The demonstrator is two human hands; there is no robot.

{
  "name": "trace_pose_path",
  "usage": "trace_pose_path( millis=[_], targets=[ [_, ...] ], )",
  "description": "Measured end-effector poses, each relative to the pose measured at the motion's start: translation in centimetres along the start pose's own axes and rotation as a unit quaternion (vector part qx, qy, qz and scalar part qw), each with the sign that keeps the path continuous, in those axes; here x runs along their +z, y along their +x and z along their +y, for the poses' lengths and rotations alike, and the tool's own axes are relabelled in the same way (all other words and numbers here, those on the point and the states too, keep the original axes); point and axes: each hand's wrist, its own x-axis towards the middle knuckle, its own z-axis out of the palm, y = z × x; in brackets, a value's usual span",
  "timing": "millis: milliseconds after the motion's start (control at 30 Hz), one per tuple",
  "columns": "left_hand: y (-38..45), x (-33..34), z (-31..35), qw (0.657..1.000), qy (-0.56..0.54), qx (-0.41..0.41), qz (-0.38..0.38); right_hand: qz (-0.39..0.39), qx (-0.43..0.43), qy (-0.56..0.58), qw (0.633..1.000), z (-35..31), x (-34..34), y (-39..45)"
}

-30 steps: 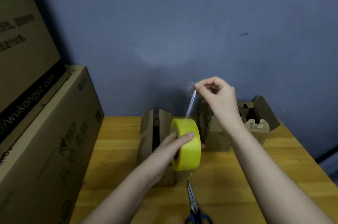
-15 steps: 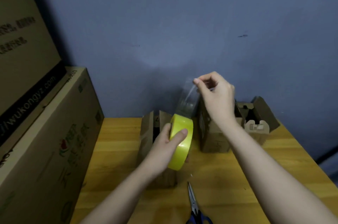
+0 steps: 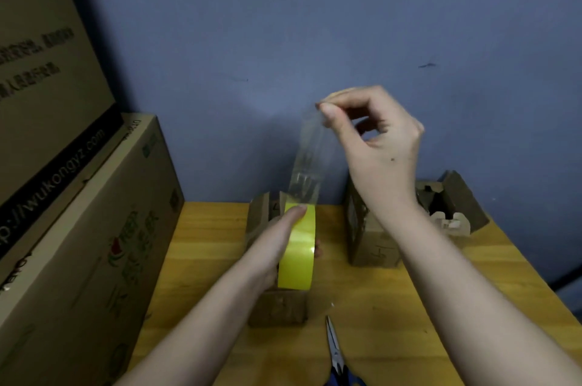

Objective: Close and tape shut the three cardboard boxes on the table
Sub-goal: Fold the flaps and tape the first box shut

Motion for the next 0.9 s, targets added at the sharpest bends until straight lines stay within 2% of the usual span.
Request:
trace_pose_path(
  millis=[100, 300, 433, 500, 600, 667, 700, 733, 767, 800, 900],
  targets=[
    [-0.5, -0.1, -0.9, 1.000, 0.004, -0.007, -0.001, -0.017, 0.126, 0.067, 0.990, 2.2, 1.3, 1.3],
    [-2.6, -2.3, -2.6, 0.998, -0.018, -0.063, 0.019, -0.102, 0.217, 0.093, 0.966, 8.8, 5.0, 1.8],
    [-3.1, -4.2, -3.2, 0.997, 0.000, -0.057, 0.049, -0.157, 0.275, 0.119, 0.941, 12.4, 7.6, 0.0],
    [-2.9, -5.4, -3.5, 0.996, 0.002, -0.065, 0.064, -0.164, 0.307, 0.138, 0.927, 14.0, 8.7, -1.6],
    [-2.4, -7.0, -3.8, 0.990, 0.031, -0.055, 0.127, -0.155, 0.349, 0.143, 0.913, 16.4, 10.0, -4.1],
    [-1.3, -6.7, -3.5, 0.988, 0.074, -0.073, 0.113, -0.144, 0.373, 0.119, 0.909, 17.9, 10.8, -5.7],
    [-1.6, -6.1, -2.9, 0.989, 0.101, -0.096, 0.041, -0.138, 0.385, 0.109, 0.906, 18.6, 11.2, -6.4],
    [-1.1, -6.8, -3.6, 0.992, 0.101, -0.072, 0.011, -0.136, 0.396, 0.099, 0.903, 19.3, 11.5, -7.0],
    [-0.5, -7.3, -4.0, 0.995, 0.079, -0.024, 0.053, -0.140, 0.407, 0.090, 0.898, 20.0, 11.8, -7.6],
    [0.1, -7.2, -4.1, 0.991, 0.076, -0.047, 0.102, -0.145, 0.415, 0.084, 0.894, 20.8, 12.2, -8.1],
    [4.0, -7.1, -4.4, 0.971, 0.135, -0.134, 0.142, -0.153, 0.438, 0.076, 0.883, 22.5, 13.2, -9.3]
  ],
)
